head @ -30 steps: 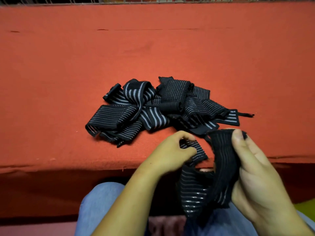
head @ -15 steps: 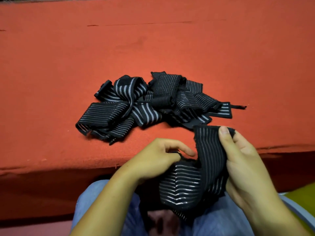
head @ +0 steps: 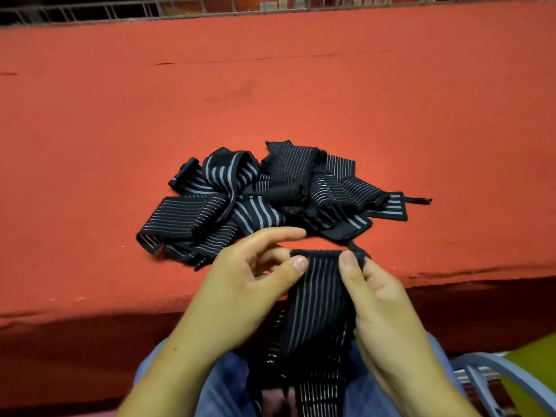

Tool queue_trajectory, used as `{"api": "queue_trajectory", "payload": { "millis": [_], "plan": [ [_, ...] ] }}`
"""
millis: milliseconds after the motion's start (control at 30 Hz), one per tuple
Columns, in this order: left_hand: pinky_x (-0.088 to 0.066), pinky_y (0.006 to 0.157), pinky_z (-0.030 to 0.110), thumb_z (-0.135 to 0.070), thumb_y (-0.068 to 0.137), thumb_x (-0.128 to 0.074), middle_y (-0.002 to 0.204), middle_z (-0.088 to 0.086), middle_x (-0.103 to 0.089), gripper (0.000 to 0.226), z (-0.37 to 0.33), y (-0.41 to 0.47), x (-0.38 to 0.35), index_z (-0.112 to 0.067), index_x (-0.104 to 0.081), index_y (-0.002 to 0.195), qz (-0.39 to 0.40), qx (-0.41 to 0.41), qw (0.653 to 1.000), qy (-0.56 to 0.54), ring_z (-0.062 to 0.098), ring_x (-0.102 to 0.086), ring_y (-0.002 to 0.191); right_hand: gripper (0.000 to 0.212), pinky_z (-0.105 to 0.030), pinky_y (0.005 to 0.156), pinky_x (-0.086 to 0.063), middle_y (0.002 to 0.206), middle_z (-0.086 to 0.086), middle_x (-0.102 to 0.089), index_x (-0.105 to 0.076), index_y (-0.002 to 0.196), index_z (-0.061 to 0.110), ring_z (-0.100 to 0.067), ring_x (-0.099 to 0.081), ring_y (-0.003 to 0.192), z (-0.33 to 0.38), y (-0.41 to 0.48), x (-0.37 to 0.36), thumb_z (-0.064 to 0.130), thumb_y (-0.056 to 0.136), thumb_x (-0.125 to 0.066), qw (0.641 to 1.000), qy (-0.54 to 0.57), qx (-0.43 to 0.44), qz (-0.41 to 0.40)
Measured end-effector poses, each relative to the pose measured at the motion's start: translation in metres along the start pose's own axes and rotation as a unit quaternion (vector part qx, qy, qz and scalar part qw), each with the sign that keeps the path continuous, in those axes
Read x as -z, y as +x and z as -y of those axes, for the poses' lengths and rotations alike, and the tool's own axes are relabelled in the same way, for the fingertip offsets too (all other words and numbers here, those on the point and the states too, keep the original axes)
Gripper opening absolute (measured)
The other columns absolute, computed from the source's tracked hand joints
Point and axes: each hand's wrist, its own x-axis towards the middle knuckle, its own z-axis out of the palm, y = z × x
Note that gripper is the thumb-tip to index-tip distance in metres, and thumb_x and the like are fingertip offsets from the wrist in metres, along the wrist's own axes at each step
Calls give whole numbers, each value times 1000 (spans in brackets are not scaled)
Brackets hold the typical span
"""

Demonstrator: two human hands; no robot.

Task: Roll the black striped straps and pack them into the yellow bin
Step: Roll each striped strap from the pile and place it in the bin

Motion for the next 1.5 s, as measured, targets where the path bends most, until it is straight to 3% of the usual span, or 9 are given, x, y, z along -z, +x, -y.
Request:
{"api": "queue_trajectory", "payload": {
  "millis": [267, 467, 633, 733, 933, 1167, 1233, 1333, 1500],
  "plan": [
    [-52, 76, 23, -44, 75, -78, 91, -5, -65, 31, 6, -7, 2, -27, -62, 94, -76, -16, 995, 63, 9, -61, 81, 50, -67, 106, -48, 113, -16, -78, -77, 113, 18, -40, -71, 114, 17, 10, -11, 61, 89, -68, 998, 35, 42, 27],
    [-59, 87, 28, -26, 77, -83, 126, -19, -62, 56, 9, -17, -3, -46, -53, 119, -22, 12, 996, 83, 12, -71, 102, 37, -57, 103, -54, 110, -18, -78, -78, 103, 12, -40, -71, 112, 34, 22, -15, 42, 92, -60, 992, 117, 52, -6],
    [-51, 64, 41, -27, 91, -73, 86, 9, -75, 13, 20, -16, 1, -31, -67, 102, 1, 59, 997, 53, 19, -65, 68, 33, -33, 80, -64, 101, -12, -80, -75, 103, 10, -19, -76, 90, 39, 29, -13, 36, 96, -56, 988, 144, 51, -3],
    [-36, 66, 39, -33, 92, -71, 91, 25, -68, 13, 24, -14, 8, -24, -70, 103, 36, 92, 995, 28, 21, -46, 66, 31, -29, 78, -62, 99, -10, -80, -75, 104, 10, -16, -75, 88, 39, 33, -11, 34, 98, -56, 989, 140, 55, -9],
    [-43, 69, 35, -31, 96, -72, 79, -11, -60, 12, 31, -16, 8, -25, -65, 87, 82, 115, 987, 79, 13, -51, 66, 33, -33, 87, -60, 105, -8, -79, -73, 111, 13, -17, -75, 95, 35, 32, -12, 38, 100, -53, 989, 140, 45, -10],
    [-45, 82, 24, -40, 94, -70, 97, -19, -61, 20, 40, -20, 4, -39, -64, 74, 51, 100, 973, 200, -2, -60, 80, 36, -42, 97, -58, 111, -9, -79, -71, 117, 12, -19, -75, 103, 30, 27, -18, 35, 107, -45, 990, 143, 15, -4],
    [-47, 90, 24, -47, 88, -71, 104, -21, -61, 10, 38, -19, 6, -42, -64, 89, 23, 100, 974, 203, -3, -63, 95, 39, -37, 89, -61, 109, -12, -79, -70, 118, 7, -21, -75, 99, 29, 26, -16, 35, 105, -46, 990, 143, 16, 7],
    [-52, 102, 27, -53, 84, -67, 127, -13, -65, 42, 24, -15, 9, -35, -61, 121, -7, 52, 995, 87, 3, -62, 121, 40, -35, 81, -64, 105, -17, -79, -71, 113, 5, -25, -76, 93, 26, 24, -15, 37, 101, -49, 993, 115, 23, 24],
    [-51, 88, 18, -36, 95, -67, 108, -14, -76, 20, -12, -1, 0, -28, -74, 112, -67, -65, 993, 75, 4, -70, 105, 38, -40, 90, -60, 105, -11, -80, -74, 107, 15, -27, -76, 100, 18, 19, -16, 43, 97, -51, 996, -2, 80, 48]
  ]
}}
